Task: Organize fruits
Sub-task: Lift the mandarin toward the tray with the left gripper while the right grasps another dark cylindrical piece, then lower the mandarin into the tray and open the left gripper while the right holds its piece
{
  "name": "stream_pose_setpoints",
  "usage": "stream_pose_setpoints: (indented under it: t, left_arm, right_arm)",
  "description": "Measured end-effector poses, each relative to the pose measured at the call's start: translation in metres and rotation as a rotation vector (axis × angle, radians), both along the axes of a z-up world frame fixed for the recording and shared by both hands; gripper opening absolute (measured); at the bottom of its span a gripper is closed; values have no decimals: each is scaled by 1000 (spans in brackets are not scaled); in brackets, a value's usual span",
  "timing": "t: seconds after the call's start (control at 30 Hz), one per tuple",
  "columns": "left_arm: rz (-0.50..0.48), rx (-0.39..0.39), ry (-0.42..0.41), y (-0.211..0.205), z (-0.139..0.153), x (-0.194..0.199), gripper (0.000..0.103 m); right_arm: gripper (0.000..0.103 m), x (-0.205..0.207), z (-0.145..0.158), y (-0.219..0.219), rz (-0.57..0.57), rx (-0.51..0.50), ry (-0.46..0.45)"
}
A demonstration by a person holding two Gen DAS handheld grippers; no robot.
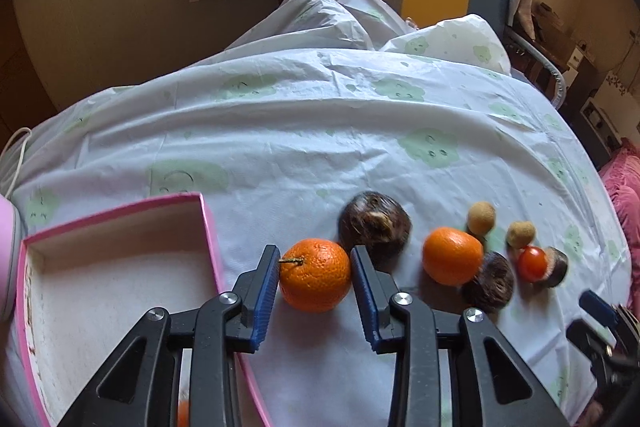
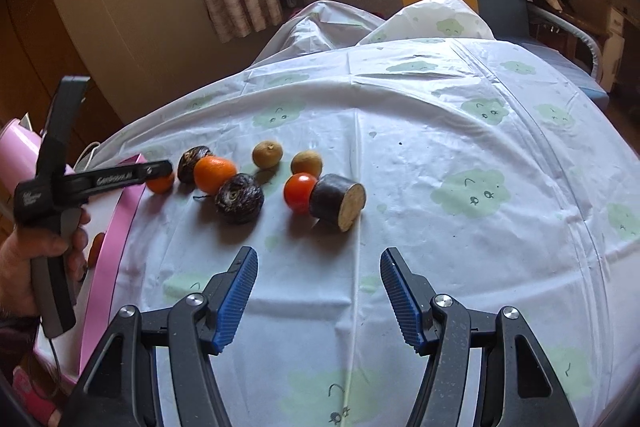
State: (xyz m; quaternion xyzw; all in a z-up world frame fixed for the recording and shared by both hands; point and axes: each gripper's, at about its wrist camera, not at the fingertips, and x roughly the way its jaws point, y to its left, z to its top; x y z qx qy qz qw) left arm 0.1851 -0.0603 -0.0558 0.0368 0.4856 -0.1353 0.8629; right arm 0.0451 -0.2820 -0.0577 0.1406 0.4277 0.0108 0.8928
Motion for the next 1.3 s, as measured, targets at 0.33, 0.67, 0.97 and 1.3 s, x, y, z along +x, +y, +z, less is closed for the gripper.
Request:
stream_pose_setpoints:
  t: [0.33,0.67,0.97,1.3]
  left_arm:
    - [-76,-45,-1,-20,13,-61,37]
    - [-88,-96,4,-29,16,-117,37]
    - [-44,-141,-30,-18,22,-140,37]
    - [136,-178,-113,47,45,-143,37]
  right_arm:
    - [70,38,-6,-17,-12,61,4]
    - [39,48,-19,-20,47,134,42]
    - [39,17,-19,-21,52,145,44]
    - [39,15,-17,-11,57,79,49]
